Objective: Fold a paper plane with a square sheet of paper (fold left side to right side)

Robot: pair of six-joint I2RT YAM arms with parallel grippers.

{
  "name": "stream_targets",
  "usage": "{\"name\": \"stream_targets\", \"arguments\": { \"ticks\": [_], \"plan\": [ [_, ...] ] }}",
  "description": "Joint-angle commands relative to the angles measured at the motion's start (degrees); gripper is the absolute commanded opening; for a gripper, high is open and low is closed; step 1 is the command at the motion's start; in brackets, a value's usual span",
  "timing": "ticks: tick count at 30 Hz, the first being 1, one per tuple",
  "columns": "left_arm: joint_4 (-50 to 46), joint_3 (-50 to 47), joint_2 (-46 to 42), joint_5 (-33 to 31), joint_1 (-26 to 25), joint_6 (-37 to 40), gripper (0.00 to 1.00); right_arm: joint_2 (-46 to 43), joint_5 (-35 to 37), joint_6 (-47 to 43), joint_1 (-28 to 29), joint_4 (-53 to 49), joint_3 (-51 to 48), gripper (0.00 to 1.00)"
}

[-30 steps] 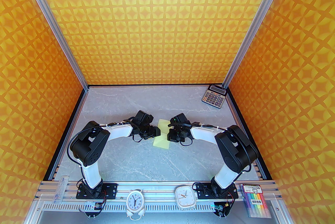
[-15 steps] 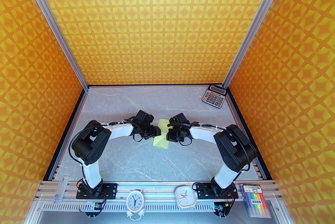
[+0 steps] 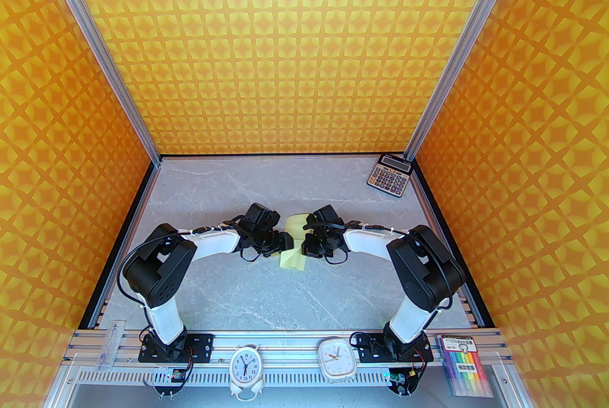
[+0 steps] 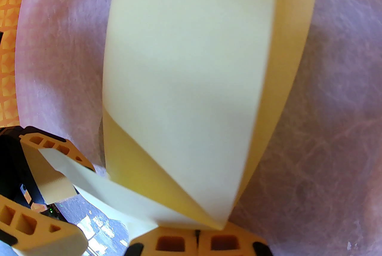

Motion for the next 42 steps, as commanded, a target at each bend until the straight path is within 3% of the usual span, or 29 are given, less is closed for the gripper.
{"name": "stream_targets", "arguments": {
  "ticks": [1,9,15,20,22,24,26,27,30,36,42],
  "plan": [
    [3.4,-1.0,-1.5,1.4,0.8,-1.6,0.55,2.1,1.0,-0.7,0.5,-1.7,-0.7,0.04],
    [-3.7,3.5,0.9,-1.4,3.2,4.2,0.55,1.9,2.8,-1.7,0.5,-3.3,-0.7,0.04],
    [-3.7,4.9,3.6,-0.4,2.4,5.4,0.52,0.6,4.2,-2.7,0.3,-5.1,-0.2,0.05],
    [-3.0,5.1,4.1,0.5,0.9,5.9,0.42,-0.6,4.0,-2.4,0.2,-5.7,0.7,0.07],
    [-2.2,4.6,4.3,0.7,0.8,5.5,0.31,-1.0,3.9,-2.0,0.1,-5.6,0.8,0.1],
    [-1.4,4.0,4.1,0.9,0.8,5.1,0.28,-2.1,3.9,-1.4,-0.1,-5.4,0.5,0.15],
    [0.1,3.2,3.7,1.3,0.8,4.3,0.17,-4.1,3.8,-0.2,-0.4,-4.6,-0.5,0.19],
    [0.9,2.9,3.5,1.5,0.7,3.8,0.16,-5.2,3.5,0.6,-0.6,-3.8,-1.1,0.2],
    [3.2,1.5,2.6,1.9,0.8,1.8,0.08,-8.1,1.7,5.1,-1.2,0.5,-4.1,0.25],
    [8.6,-2.1,0.2,2.4,0.8,-3.8,0.06,-10.2,-3.0,18.8,-1.2,18.3,-13.1,0.34],
    [13.9,-4.4,-0.7,3.6,1.1,-8.6,0.03,-8.3,-4.7,27.8,-1.3,32.8,-18.6,0.36]
  ]
}}
